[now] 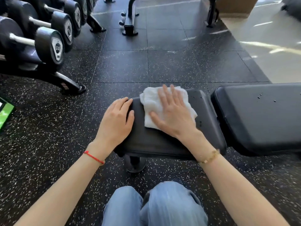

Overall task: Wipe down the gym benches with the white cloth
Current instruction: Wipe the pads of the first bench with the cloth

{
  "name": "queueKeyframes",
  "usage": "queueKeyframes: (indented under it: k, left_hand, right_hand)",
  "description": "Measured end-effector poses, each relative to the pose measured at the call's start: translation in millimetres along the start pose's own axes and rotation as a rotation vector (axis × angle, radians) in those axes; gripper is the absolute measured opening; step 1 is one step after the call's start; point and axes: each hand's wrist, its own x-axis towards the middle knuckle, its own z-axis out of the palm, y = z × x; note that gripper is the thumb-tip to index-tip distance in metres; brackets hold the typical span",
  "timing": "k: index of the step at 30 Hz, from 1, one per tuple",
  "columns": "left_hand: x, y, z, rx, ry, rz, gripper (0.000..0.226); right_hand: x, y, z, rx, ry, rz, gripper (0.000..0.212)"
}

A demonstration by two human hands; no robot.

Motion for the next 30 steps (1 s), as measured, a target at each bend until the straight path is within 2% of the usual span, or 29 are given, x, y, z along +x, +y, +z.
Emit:
queueKeyframes:
  k: [3, 7, 11, 14, 17, 21, 24, 27, 30]
  left_hand:
    - [3, 4, 9, -0.04, 0.044, -0.043, 0.042]
    - [4, 6, 16, -0.056, 0.067, -0.071, 0.041]
    - [3, 4, 16, -0.074, 0.083, -0.076, 0.043]
    - [4, 5, 16, -0.09, 0.098, -0.086, 0.043]
    - [4, 4, 16, -0.094, 0.109, -0.09, 0.043]
    - [2, 4, 16, -0.109, 0.126, -0.093, 0.043]
    - [1, 4, 16, -0.12, 0.137, -0.091, 0.043]
    - [1, 3, 16, -0.123, 0.141, -0.091, 0.043]
    - [1, 5, 16, -0.127, 0.147, -0.099, 0.043]
  right_hand:
    - [6, -10, 2, 0.027, -0.03, -0.092, 0.062]
    - [-31, 4, 8, 0.111, 0.041, -0.081, 0.056]
    - [-21, 49, 3, 0.03, 0.033, 0.068, 0.053]
    - [29, 44, -2, -0.031, -0.012, 0.172, 0.05]
    - [26, 10, 6, -0.101, -0.007, 0.028, 0.051]
    - [-51, 0, 12, 0.054, 0.029, -0.07, 0.053]
    - [-66, 30, 8, 0.073, 0.013, 0.028, 0.057]
    - [-25, 59, 1, 0.006, -0.007, 0.151, 0.053]
    - [17, 57, -4, -0.007, -0.043, 0.239, 0.053]
